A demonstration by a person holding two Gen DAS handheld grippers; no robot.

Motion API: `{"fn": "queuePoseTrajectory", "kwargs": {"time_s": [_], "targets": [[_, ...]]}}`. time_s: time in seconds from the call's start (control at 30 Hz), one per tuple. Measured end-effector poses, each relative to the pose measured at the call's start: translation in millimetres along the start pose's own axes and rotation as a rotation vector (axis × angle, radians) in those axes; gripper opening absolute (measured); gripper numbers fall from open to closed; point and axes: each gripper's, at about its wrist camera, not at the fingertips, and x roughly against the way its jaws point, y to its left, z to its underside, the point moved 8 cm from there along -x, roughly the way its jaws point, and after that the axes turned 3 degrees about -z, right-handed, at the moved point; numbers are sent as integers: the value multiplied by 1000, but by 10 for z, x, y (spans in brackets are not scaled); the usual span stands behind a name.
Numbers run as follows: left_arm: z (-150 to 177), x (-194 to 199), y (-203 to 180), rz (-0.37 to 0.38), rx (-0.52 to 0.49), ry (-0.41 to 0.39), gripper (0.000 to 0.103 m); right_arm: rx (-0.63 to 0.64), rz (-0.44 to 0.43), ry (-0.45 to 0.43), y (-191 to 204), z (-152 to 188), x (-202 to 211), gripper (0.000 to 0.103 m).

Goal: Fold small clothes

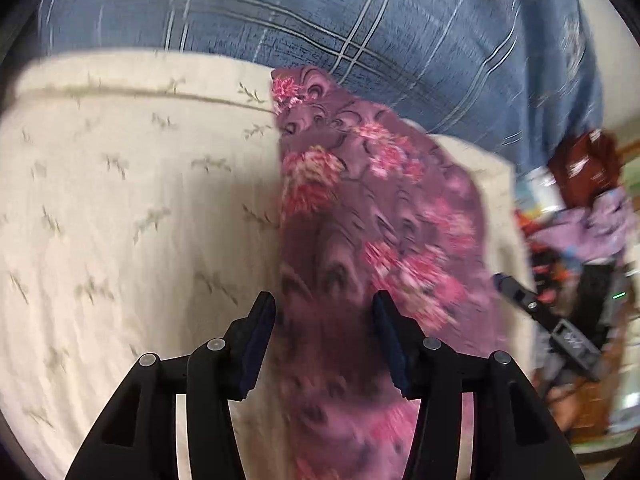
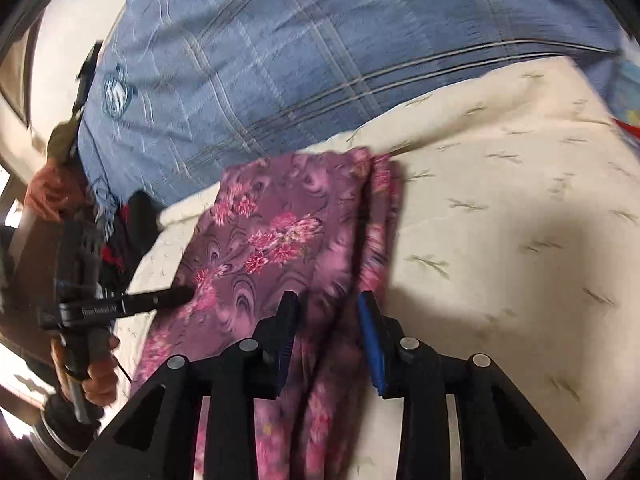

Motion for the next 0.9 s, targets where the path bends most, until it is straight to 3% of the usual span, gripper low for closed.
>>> {"fn": "queuePoseTrajectory", "kwargs": {"time_s": [0.07,0.17,0.23,0.27,0.33,0.37,0.4,0.47,0.5,0.57,0.73,0.83,0.9], "targets": [[19,75,64,56,31,11,55,-47,-61,-26,-59,30,94,67],[39,57,208,64,64,43,60,-109,-127,36,-171,210,-12,69],[51,-74,213,120,107,73,62,-123,-198,34,-134,273,-123,70],[81,-141,154,173,128,97,67,-118,-237,15,-63,274,-169,70],[57,-184,71,171,117,64,78,-90,-267,13,94,295,-283,70],[54,-183,46,152,105,47,76,-37,-204,10,165,306,-355,68],[54,-172,39,118,96,28,64,-2,-153,8,206,317,-368,64],[75,-104,58,86,80,5,43,27,-90,-12,258,328,-363,36],[88,-44,65,99,84,-5,37,16,-84,-36,263,314,-298,30],[133,106,57,118,87,-22,33,7,-112,-75,345,305,-138,23],[492,804,108,105,48,-121,31,77,-199,-78,921,458,79,23],[856,1252,361,99,51,-191,33,119,-283,-72,1258,720,166,23],[1142,1346,621,86,90,-198,36,131,-291,-36,1332,960,71,24]]}}
